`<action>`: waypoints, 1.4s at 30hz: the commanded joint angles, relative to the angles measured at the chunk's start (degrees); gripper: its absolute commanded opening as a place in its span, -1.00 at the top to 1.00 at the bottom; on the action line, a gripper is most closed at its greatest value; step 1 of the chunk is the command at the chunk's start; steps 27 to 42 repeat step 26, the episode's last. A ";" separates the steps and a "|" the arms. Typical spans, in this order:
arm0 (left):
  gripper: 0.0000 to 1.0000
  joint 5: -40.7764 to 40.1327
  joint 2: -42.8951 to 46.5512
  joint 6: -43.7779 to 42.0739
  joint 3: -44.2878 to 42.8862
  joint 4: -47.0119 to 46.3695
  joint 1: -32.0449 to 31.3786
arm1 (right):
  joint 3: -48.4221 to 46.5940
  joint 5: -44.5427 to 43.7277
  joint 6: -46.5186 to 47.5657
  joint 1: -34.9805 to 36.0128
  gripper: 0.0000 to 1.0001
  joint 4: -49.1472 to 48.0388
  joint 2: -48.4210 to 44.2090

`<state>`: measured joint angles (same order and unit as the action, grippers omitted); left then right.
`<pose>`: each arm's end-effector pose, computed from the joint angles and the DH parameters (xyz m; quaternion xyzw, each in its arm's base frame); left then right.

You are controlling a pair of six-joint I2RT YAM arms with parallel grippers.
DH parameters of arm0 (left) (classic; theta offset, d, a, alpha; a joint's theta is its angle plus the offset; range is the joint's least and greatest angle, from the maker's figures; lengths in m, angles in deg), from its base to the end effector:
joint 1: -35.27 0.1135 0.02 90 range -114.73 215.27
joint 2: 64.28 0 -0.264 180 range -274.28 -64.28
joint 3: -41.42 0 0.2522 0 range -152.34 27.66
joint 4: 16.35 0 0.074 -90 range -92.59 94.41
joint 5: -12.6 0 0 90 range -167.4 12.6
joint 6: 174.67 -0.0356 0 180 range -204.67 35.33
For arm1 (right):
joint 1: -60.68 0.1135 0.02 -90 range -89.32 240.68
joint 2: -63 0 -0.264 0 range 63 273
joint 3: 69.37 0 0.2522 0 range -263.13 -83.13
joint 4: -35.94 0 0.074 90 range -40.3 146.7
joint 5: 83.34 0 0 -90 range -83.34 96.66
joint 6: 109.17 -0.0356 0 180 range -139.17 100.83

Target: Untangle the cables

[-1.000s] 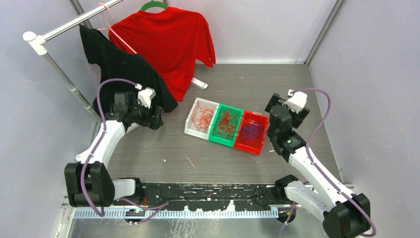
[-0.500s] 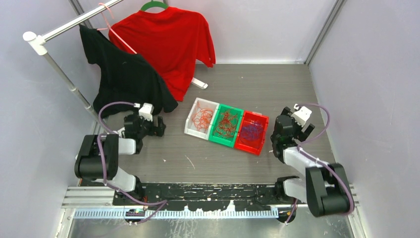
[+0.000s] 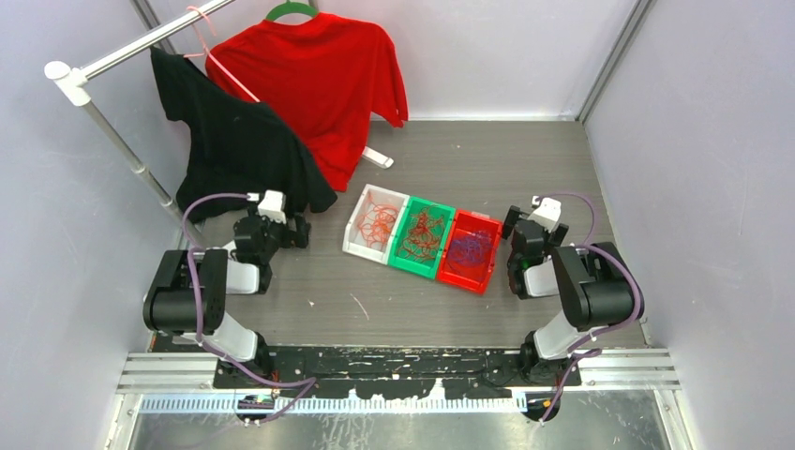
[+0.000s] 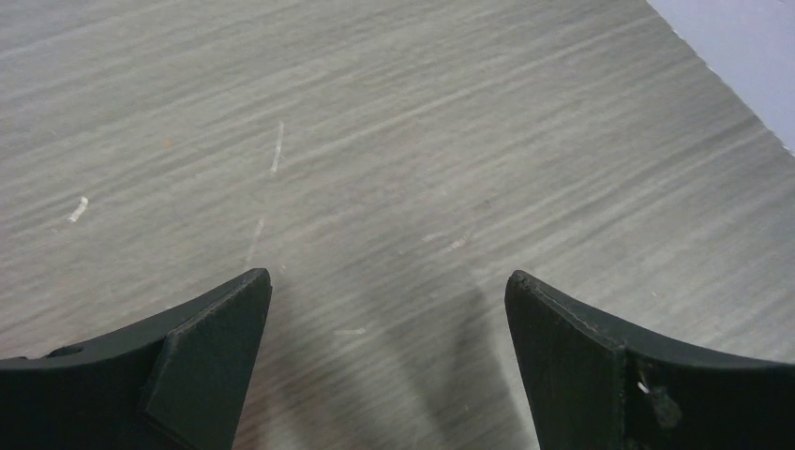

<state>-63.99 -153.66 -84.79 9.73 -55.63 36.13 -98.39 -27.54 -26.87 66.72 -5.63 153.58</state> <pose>0.2551 -0.0044 0.1300 0.0631 0.8060 -0.0897 0.5817 0.2408 0.0054 0.1204 0.1800 0.7804 -0.1735 0.5732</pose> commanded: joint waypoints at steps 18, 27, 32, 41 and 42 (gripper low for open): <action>-0.99 -3.13 0.64 0.14 -2.28 -1.49 -0.07 | -3.58 8.09 -1.11 -3.06 -1.00 -0.58 -1.85; -0.99 -3.20 0.65 0.14 -2.28 -1.54 -0.04 | -4.17 10.39 -1.67 -4.16 -1.00 0.97 -1.99; -0.99 -3.20 0.65 0.14 -2.28 -1.54 -0.04 | -4.17 10.39 -1.67 -4.16 -1.00 0.97 -1.99; -0.99 -3.20 0.65 0.14 -2.28 -1.54 -0.04 | -4.17 10.39 -1.67 -4.16 -1.00 0.97 -1.99; -0.99 -3.20 0.65 0.14 -2.28 -1.54 -0.04 | -4.17 10.39 -1.67 -4.16 -1.00 0.97 -1.99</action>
